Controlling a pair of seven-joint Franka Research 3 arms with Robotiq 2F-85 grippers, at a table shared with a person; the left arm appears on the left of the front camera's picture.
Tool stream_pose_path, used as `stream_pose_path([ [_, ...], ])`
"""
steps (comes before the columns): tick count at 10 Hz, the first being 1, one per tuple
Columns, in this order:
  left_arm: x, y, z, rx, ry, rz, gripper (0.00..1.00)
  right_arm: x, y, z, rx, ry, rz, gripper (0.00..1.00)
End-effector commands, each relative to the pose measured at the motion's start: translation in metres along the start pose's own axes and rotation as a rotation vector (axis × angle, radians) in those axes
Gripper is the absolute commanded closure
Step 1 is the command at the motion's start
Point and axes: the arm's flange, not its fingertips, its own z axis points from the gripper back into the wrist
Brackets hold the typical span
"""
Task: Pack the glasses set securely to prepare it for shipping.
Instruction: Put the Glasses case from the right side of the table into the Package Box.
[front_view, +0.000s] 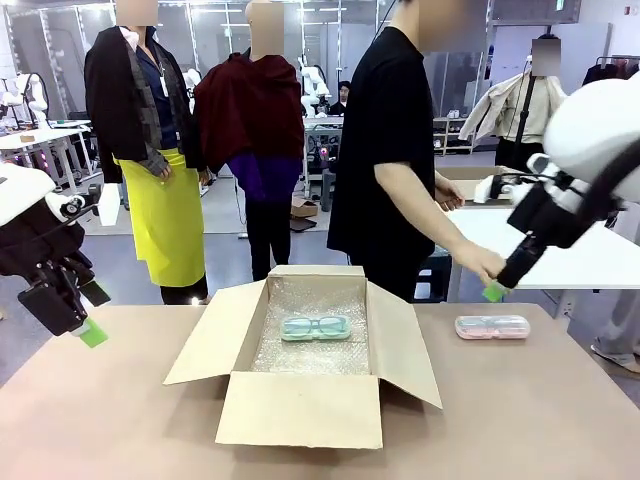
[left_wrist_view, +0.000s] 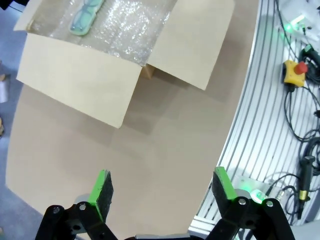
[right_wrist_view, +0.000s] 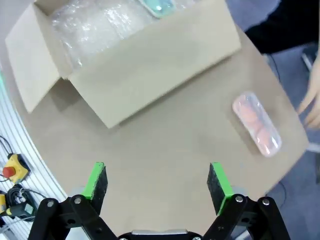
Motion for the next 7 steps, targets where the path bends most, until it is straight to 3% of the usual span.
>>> stream_pose_path([
  [1, 0.0, 0.0, 0.0, 0.005, -0.02, -0.004, 0.0, -0.014, 0.016, 0.012, -0.067, 0.046, -0.082, 0.0],
  [3, 0.0, 0.0, 0.0, 0.005, -0.02, -0.004, 0.0, -0.029, 0.024, 0.021, -0.102, 0.092, -0.148, 0.0],
  [7, 0.0, 0.0, 0.0, 0.005, -0.02, -0.004, 0.0, -0.049, 0.021, 0.033, -0.17, 0.092, -0.38, 0.0],
])
